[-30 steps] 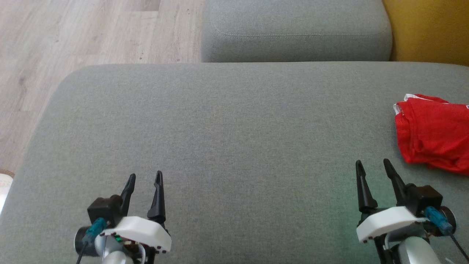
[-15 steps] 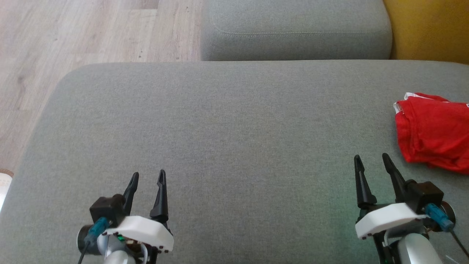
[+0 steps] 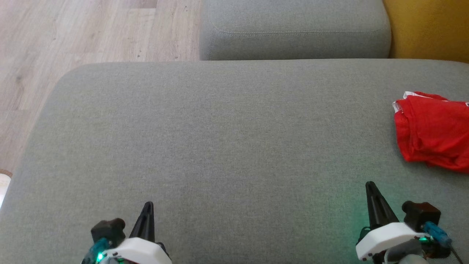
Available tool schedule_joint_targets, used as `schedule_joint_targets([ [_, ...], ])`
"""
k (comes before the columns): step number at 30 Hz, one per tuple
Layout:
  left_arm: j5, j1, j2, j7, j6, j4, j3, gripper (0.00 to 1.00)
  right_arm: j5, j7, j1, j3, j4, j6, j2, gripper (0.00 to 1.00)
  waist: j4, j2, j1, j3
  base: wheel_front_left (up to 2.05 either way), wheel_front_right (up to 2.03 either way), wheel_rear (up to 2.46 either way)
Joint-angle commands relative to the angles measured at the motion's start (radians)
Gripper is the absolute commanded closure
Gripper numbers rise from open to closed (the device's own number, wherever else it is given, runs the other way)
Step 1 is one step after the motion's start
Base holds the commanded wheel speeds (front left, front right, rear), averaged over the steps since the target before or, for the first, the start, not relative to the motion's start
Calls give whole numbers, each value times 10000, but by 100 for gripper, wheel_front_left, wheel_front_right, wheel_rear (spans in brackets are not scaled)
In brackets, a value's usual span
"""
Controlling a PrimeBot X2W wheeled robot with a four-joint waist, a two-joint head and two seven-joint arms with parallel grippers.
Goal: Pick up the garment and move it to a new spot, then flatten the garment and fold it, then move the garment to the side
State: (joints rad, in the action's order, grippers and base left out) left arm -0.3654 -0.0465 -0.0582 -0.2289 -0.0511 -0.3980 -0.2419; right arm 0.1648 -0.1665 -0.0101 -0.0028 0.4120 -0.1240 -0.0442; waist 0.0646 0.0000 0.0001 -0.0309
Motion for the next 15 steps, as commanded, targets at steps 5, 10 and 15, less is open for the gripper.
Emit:
schedule_joint_targets([
  [5,-630,523,7,177,159,381,302,100,765,134,438,-83,-412,-8,-8,100,-28,0,0,14,0,0,0],
  [10,-1153,566,11,319,232,434,445,100,1372,242,461,-119,-479,-11,-10,100,-55,0,0,28,0,0,0],
  [15,-1676,611,14,462,306,485,587,100,1978,356,490,-161,-539,-13,-12,100,-83,0,0,43,0,0,0],
])
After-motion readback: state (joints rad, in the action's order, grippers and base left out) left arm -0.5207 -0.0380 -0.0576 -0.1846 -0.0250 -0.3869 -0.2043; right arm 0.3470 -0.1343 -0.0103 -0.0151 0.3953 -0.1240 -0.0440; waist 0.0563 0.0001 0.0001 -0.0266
